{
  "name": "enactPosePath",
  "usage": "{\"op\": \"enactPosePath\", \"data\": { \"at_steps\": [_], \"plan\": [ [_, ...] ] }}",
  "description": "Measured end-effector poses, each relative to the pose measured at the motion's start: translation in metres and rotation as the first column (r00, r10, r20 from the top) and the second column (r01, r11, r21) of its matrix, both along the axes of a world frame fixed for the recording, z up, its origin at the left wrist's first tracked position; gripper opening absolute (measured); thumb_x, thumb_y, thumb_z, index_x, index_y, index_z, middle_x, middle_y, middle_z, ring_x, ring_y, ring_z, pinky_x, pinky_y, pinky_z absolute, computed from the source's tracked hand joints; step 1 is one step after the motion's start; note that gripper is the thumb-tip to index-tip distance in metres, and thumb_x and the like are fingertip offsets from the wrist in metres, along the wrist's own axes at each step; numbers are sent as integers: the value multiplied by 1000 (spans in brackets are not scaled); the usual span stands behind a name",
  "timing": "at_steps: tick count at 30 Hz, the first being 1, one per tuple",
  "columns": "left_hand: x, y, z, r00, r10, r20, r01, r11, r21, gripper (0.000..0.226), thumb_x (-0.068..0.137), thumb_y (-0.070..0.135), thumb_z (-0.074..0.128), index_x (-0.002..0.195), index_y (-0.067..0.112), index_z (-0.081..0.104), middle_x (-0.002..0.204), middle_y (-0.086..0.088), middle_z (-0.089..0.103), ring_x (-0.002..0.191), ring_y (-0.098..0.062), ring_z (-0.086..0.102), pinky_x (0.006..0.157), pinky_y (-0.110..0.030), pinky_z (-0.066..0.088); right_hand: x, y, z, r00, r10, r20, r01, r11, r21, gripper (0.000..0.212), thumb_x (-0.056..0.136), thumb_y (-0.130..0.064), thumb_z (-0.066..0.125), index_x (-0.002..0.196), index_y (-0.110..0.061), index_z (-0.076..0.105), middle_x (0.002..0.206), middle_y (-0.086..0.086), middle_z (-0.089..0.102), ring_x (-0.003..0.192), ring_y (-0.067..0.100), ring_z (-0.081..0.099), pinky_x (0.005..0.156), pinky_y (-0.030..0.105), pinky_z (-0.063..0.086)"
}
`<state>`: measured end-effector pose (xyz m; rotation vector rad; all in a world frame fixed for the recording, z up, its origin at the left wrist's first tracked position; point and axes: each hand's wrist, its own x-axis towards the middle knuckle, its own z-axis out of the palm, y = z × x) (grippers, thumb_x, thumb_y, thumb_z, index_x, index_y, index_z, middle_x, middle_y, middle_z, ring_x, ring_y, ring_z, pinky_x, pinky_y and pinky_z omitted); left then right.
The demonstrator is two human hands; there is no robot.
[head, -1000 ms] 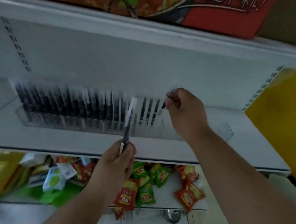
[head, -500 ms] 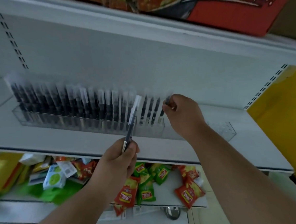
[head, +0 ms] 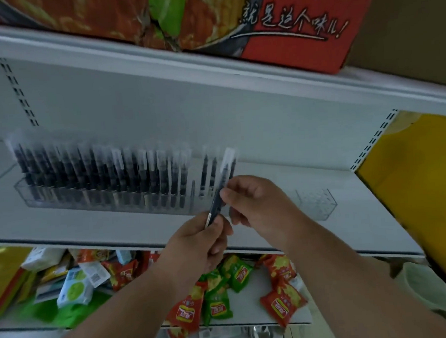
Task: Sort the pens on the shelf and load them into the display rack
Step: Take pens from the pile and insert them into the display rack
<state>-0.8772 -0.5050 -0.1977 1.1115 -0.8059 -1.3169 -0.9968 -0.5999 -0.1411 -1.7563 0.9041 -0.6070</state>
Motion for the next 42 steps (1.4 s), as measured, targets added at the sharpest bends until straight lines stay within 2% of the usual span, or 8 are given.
{"op": "enactPosePath", "data": {
  "at_steps": [5,8,11,14,20,26,36,42],
  "plan": [
    [-12,-3,-3,994,62,91,-63,998,13,34,106,22,37,90,1,58,58,-3,40,46,-17,29,49,-28,23,-12,-15,3,973,-112,200,91,989,113,15,95,-14,61,84,-5,64,66,5,62,53,13,50,52,24,40],
    [-6,-4,-7,968,191,165,-201,979,44,34,105,21,40,83,3,58,55,0,35,47,-13,28,46,-24,24,-19,-38,10,932,-251,263,260,966,-1,15,94,-16,63,80,-11,66,78,13,70,56,14,55,54,28,40],
    [0,-6,-4,946,246,210,-256,967,21,34,105,20,40,81,3,57,53,4,34,49,-13,28,48,-26,23,-20,-59,10,910,-346,228,394,892,-220,14,92,-23,64,79,-21,67,75,4,70,58,14,60,61,33,48],
    [-1,-5,-3,938,285,199,-291,957,3,34,105,20,40,81,3,56,53,5,34,49,-11,27,47,-24,24,-17,-67,8,925,-348,150,379,839,-391,11,93,-29,63,83,-26,65,73,-6,66,68,14,64,66,29,53],
    [-2,-3,-6,939,312,141,-317,948,10,32,104,18,40,81,2,54,55,2,32,49,-12,26,42,-19,26,-7,-68,4,948,-311,66,298,796,-527,10,94,-31,62,85,-28,60,71,-15,59,68,-2,55,54,5,36],
    [2,3,-8,946,302,121,-307,951,24,32,105,16,41,79,2,55,57,0,34,50,-11,27,44,-19,26,-6,-68,5,917,-393,59,349,725,-593,13,95,-33,61,85,-24,58,72,-17,57,67,2,55,57,12,39],
    [12,19,-9,961,199,191,-216,974,72,33,104,17,41,76,6,55,57,1,34,50,-12,28,45,-21,26,-6,-62,4,885,-459,77,422,723,-546,13,94,-32,62,84,-24,60,73,-18,58,67,-4,55,58,7,36],
    [10,21,-2,964,191,184,-205,977,63,31,104,15,41,79,4,54,57,0,34,49,-11,28,43,-18,27,1,-59,4,888,-454,67,411,720,-559,15,94,-31,62,83,-21,60,74,-17,58,67,0,55,60,14,41]
  ]
}}
